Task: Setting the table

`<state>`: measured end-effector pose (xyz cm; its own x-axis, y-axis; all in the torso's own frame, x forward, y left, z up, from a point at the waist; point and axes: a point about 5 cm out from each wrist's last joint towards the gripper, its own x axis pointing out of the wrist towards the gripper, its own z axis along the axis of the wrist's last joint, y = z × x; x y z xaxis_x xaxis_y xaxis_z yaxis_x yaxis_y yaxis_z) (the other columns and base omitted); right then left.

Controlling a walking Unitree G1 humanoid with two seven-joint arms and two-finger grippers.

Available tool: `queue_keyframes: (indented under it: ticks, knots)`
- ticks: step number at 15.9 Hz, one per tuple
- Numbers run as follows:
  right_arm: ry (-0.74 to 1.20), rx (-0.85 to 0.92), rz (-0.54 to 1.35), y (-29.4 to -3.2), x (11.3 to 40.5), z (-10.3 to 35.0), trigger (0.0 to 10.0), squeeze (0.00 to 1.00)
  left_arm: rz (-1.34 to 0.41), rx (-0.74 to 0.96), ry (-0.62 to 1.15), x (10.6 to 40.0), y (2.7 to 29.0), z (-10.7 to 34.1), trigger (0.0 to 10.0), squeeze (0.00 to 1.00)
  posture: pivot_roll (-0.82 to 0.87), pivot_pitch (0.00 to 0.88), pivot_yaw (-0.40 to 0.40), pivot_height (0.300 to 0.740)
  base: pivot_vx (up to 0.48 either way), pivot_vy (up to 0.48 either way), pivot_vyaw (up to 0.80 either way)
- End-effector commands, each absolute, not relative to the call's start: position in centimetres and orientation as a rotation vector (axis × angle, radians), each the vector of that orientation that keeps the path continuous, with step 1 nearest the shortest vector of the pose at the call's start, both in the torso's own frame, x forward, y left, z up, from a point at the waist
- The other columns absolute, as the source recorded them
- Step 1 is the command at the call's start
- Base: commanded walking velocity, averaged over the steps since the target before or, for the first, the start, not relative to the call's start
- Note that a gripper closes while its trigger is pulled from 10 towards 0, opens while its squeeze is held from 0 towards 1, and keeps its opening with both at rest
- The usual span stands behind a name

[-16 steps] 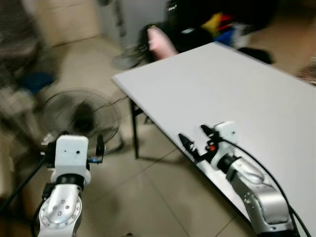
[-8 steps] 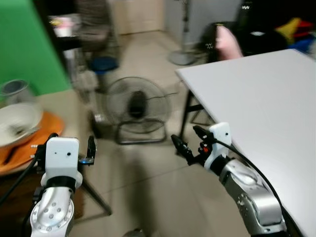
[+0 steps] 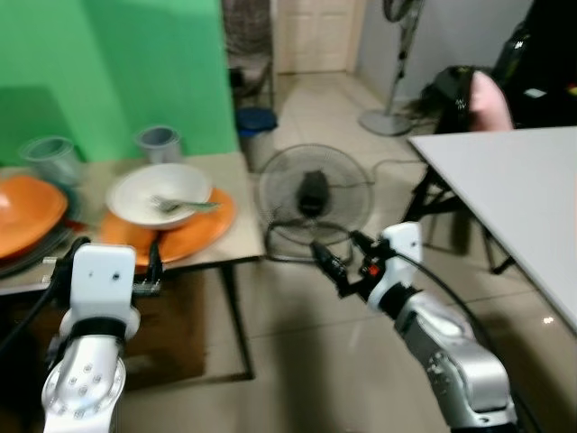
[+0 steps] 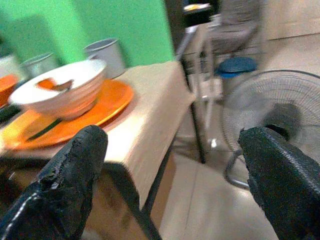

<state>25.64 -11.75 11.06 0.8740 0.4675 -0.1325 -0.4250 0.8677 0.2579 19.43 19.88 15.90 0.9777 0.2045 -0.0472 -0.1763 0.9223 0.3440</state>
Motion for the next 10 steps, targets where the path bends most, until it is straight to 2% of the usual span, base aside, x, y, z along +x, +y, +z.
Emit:
queue_keyframes:
  ticks: [1,3,4,5,6,8,10]
  knots:
    - [0.177,0.226,0.401,-12.6,25.9,11.4,10.0,0.0,0.164,0.328,0.084,19.6,19.4,15.9,10.0,0.0,0.02,0.0,0.034,0.74,0.0,0.0,0.0]
    - [0.133,0.281,0.305,-13.2,26.3,12.1,10.0,0.0,0.124,0.282,0.091,19.9,18.9,15.5,10.0,0.0,0.0,0.0,0.041,0.74,0.0,0.0,0.0]
    - [0.105,0.128,0.222,-14.0,26.7,12.4,10.0,0.0,0.105,0.254,0.088,20.3,18.5,15.3,10.0,0.0,-0.01,0.0,0.047,0.74,0.0,0.0,0.0]
    - [0.083,0.1,0.208,-14.2,26.8,12.5,10.0,0.0,0.103,0.25,0.092,20.4,18.5,15.3,10.0,0.0,-0.02,0.0,0.047,0.74,0.0,0.0,0.0]
    - [0.08,0.061,0.225,-14.4,26.9,12.5,10.0,0.0,0.098,0.266,0.088,20.8,18.4,15.2,10.0,0.0,-0.02,0.0,0.049,0.74,0.0,0.0,0.0]
    - [0.102,0.151,0.284,-14.5,26.7,12.6,10.0,0.0,0.082,0.289,0.05,21.2,18.0,15.5,10.0,0.0,-0.03,0.0,0.051,0.74,0.0,0.0,0.0]
    - [0.096,0.15,0.306,-14.3,26.8,13.0,10.0,0.0,0.078,0.278,0.032,21.3,17.9,16.0,10.0,0.0,-0.03,0.0,0.045,0.74,0.0,0.0,0.0]
